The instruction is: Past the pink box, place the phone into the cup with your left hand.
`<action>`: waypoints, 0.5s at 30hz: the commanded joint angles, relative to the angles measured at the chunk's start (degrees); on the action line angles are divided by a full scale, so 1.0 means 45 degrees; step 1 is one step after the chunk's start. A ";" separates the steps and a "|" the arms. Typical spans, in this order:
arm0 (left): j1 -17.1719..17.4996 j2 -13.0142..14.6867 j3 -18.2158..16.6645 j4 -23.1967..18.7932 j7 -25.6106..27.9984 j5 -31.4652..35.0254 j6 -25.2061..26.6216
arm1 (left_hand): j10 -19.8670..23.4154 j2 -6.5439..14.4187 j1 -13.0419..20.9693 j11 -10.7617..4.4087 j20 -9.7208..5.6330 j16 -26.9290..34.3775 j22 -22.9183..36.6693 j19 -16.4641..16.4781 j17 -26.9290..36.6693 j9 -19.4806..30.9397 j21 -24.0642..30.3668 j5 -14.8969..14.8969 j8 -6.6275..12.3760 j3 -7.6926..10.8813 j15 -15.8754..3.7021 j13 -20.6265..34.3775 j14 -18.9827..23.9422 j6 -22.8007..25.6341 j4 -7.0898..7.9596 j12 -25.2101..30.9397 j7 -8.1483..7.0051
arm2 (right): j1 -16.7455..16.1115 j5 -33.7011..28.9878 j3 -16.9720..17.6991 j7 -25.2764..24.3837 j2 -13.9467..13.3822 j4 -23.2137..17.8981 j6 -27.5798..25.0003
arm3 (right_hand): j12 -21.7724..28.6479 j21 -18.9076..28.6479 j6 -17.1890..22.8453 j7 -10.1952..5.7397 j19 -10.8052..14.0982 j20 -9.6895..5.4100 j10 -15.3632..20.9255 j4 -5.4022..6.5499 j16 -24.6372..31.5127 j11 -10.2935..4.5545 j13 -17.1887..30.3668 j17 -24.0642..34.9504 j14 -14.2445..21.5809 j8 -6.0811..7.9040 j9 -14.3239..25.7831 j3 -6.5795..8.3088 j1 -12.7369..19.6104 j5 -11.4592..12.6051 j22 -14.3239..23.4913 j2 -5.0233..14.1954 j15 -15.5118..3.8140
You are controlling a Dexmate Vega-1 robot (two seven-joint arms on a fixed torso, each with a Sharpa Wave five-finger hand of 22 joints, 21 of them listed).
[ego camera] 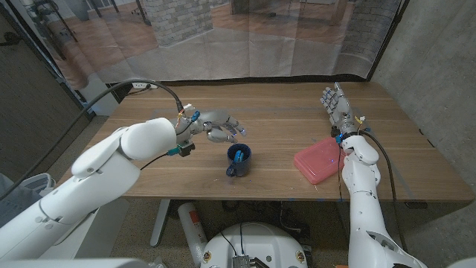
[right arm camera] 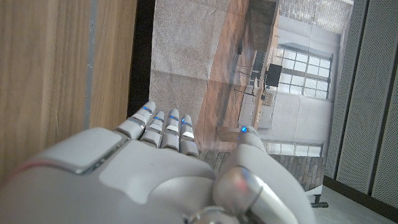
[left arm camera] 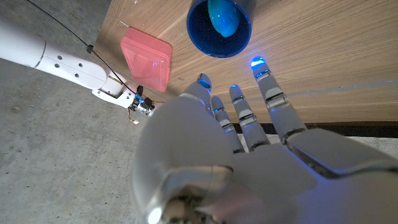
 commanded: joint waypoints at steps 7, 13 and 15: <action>0.0914 -0.1809 -0.0704 0.0708 0.2108 -0.0444 -0.0807 | 0.0394 0.0990 -0.0183 0.0092 0.0008 0.0244 0.0085 -0.0036 0.0012 0.0076 0.0024 0.0303 0.0098 0.0526 -0.0186 -0.0004 0.0138 0.0286 0.0391 0.0155 0.0072 | 0.0006 -0.0107 0.0104 -0.0062 -0.0020 0.0056 -0.0067 | 0.0083 0.0112 0.0111 -0.0067 0.0003 0.0004 0.0130 -0.0091 0.0128 -0.0002 0.0060 0.0047 0.0163 0.0075 0.0070 0.0036 0.0098 0.0029 0.0073 0.0053 -0.0075; 0.1021 -0.2204 -0.1039 0.0957 0.2249 -0.1035 -0.1295 | 0.0500 0.0925 -0.0953 0.0105 0.0088 0.0278 0.0079 -0.0084 -0.0033 0.0097 0.0038 0.0319 0.0097 0.0485 -0.0131 -0.0060 0.0209 0.0355 0.1106 0.0146 0.0086 | -0.0013 -0.0122 0.0109 -0.0092 -0.0001 -0.0007 -0.0064 | 0.0091 0.0108 0.0150 -0.0093 -0.0008 -0.0021 0.0158 -0.0102 0.0130 -0.0056 0.0059 0.0044 0.0187 0.0087 0.0070 0.0036 0.0106 0.0029 0.0073 0.0050 -0.0068; 0.1105 -0.2324 -0.1162 0.1026 0.2261 -0.1297 -0.1572 | 0.0501 0.0906 -0.0994 0.0119 0.0092 0.0272 0.0076 -0.0100 -0.0039 0.0095 0.0033 0.0320 0.0094 0.0482 -0.0110 -0.0066 0.0198 0.0358 0.1136 0.0142 0.0084 | -0.0038 -0.0152 0.0099 -0.0140 0.0018 -0.0065 -0.0086 | 0.0091 0.0106 0.0151 -0.0096 -0.0012 -0.0024 0.0159 -0.0104 0.0128 -0.0061 0.0059 0.0043 0.0188 0.0087 0.0070 0.0036 0.0107 0.0029 0.0073 0.0050 -0.0071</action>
